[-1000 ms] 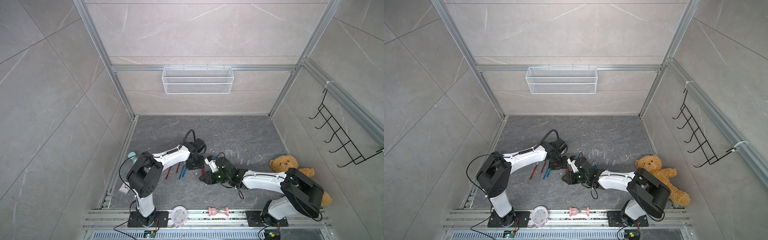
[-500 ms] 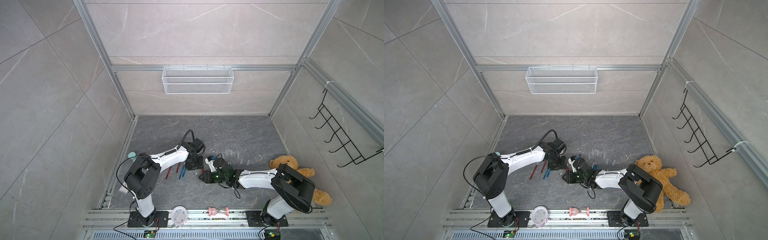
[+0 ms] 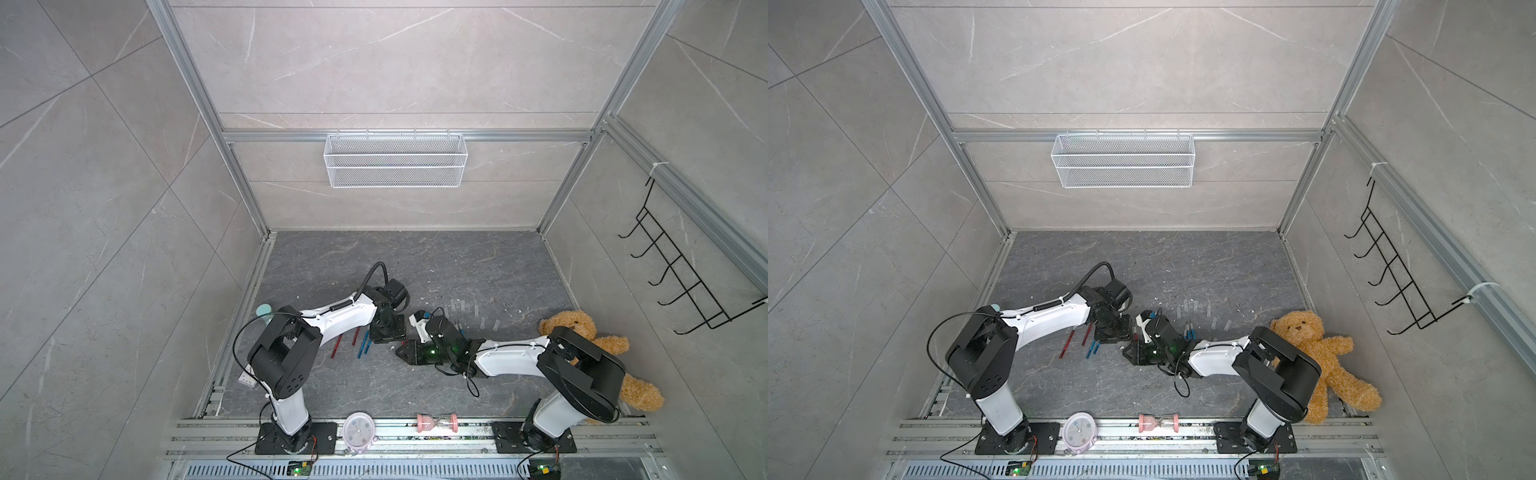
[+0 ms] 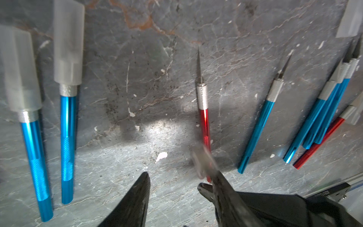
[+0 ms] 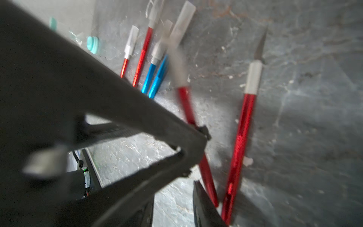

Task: Remove protective caps from carving knives
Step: Place the carving knife at the center of the board.

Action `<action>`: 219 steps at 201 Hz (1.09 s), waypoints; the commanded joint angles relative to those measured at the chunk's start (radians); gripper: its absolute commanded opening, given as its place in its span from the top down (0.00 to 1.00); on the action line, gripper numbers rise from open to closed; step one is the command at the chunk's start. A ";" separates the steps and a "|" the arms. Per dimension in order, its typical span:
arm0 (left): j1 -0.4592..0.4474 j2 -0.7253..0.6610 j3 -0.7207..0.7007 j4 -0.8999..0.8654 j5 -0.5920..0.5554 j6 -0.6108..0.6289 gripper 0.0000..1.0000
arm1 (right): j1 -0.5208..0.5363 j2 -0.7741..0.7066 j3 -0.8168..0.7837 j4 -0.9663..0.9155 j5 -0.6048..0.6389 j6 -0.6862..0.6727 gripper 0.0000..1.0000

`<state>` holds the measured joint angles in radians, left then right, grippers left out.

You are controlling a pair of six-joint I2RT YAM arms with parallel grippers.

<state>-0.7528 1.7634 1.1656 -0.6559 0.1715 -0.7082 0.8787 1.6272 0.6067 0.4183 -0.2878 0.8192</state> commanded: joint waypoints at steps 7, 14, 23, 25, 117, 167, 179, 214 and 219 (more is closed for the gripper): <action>0.000 -0.012 -0.018 0.007 0.035 -0.006 0.46 | 0.008 0.007 -0.013 0.097 -0.010 -0.032 0.65; 0.001 -0.012 -0.020 0.007 0.036 -0.005 0.46 | 0.007 0.017 -0.015 0.117 -0.014 -0.037 0.64; 0.000 -0.014 -0.021 0.007 0.038 -0.008 0.46 | 0.007 0.031 -0.013 0.141 -0.017 -0.043 0.63; 0.000 -0.013 -0.021 0.007 0.038 -0.008 0.46 | 0.007 0.035 -0.013 0.146 -0.018 -0.042 0.63; 0.056 -0.087 -0.003 -0.070 -0.032 0.028 0.43 | 0.007 -0.056 -0.037 0.086 0.016 -0.075 0.62; 0.158 -0.182 -0.056 -0.108 -0.058 0.069 0.30 | -0.016 -0.164 -0.032 -0.102 0.072 -0.104 0.56; 0.179 -0.199 -0.070 -0.117 -0.065 0.081 0.29 | -0.034 -0.196 -0.035 -0.139 0.074 -0.110 0.55; 0.198 -0.206 -0.080 -0.165 -0.096 0.123 0.23 | -0.127 -0.259 -0.023 -0.269 0.052 -0.138 0.43; 0.198 -0.209 -0.085 -0.167 -0.100 0.124 0.22 | -0.143 -0.267 -0.023 -0.283 0.045 -0.142 0.43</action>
<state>-0.5529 1.5810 1.0893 -0.7605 0.1024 -0.6376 0.7921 1.3968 0.5777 0.2756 -0.2394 0.7162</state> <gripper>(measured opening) 0.770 0.556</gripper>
